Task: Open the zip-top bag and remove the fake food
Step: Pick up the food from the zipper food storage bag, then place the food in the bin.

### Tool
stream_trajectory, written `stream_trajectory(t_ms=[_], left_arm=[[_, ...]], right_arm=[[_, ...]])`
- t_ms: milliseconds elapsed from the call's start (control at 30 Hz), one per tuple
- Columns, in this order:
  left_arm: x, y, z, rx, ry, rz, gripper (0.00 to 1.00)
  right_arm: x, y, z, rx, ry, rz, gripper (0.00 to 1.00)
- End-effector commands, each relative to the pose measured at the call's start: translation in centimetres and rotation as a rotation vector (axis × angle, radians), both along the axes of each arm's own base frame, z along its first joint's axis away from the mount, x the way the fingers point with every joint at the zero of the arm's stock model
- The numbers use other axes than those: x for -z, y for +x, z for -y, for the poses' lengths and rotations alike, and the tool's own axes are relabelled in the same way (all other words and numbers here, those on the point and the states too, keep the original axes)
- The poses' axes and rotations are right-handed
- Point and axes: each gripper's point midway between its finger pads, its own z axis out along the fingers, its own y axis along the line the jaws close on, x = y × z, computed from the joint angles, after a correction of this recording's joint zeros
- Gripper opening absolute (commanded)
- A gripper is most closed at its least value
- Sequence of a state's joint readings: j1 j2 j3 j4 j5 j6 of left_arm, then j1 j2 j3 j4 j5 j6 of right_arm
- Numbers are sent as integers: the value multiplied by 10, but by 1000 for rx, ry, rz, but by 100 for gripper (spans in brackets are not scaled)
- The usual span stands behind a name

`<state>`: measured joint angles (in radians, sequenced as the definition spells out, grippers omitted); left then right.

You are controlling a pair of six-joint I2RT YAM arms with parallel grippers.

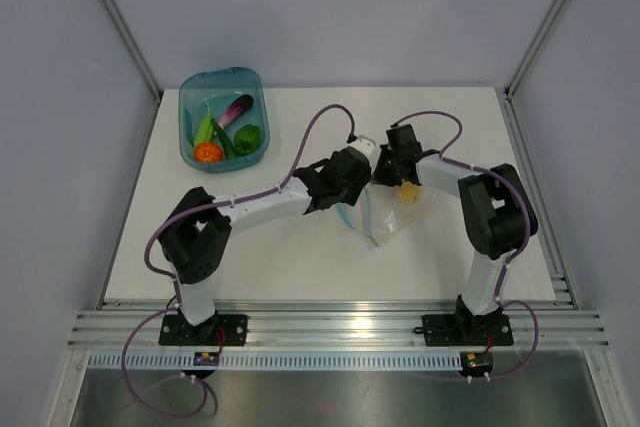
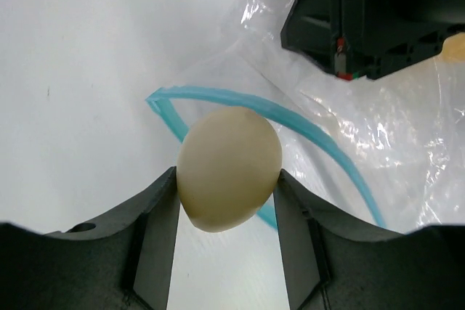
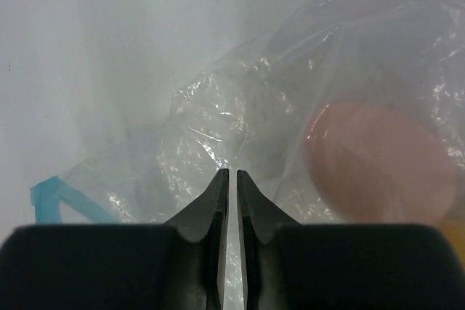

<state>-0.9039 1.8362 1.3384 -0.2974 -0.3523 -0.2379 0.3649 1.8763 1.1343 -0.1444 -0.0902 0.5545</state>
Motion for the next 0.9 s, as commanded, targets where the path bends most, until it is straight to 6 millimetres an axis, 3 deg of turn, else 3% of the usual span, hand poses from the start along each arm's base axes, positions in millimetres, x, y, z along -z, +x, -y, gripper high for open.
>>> stream_trajectory(t_ms=[0,33,67,167,200,400,433,500,533,733,867], left_arm=[[-34,-8,-19,-51,-15,-2,24],[-32,-6,-34,-98,1,9,25],[-49,-5,-37,-107,-40,41,25],[-58,-5,-52,-128,-85,45,26],[-72,-3,-62,-156,-102,78,26],[-102,43,-132,-453,-185,145,25],[-106,55,-151,-522,-226,144,25],[-113,70,-168,-577,-285,152,25],[-114,82,-190,-651,-305,159,25],[-122,120,-268,-906,-309,225,25],[-120,143,-293,-969,-332,238,25]], right_arm=[[-21,4,8,27,-6,48,15],[-23,4,10,31,-8,54,15],[-23,4,10,30,-10,55,15],[-26,4,10,30,-9,59,15],[-26,4,10,30,-9,59,15],[-34,2,10,28,-1,71,15],[-38,3,9,26,6,81,15],[-39,1,9,26,12,84,15],[-41,0,9,25,14,86,15],[-49,-1,10,26,20,105,15],[-52,-1,9,26,25,110,15]])
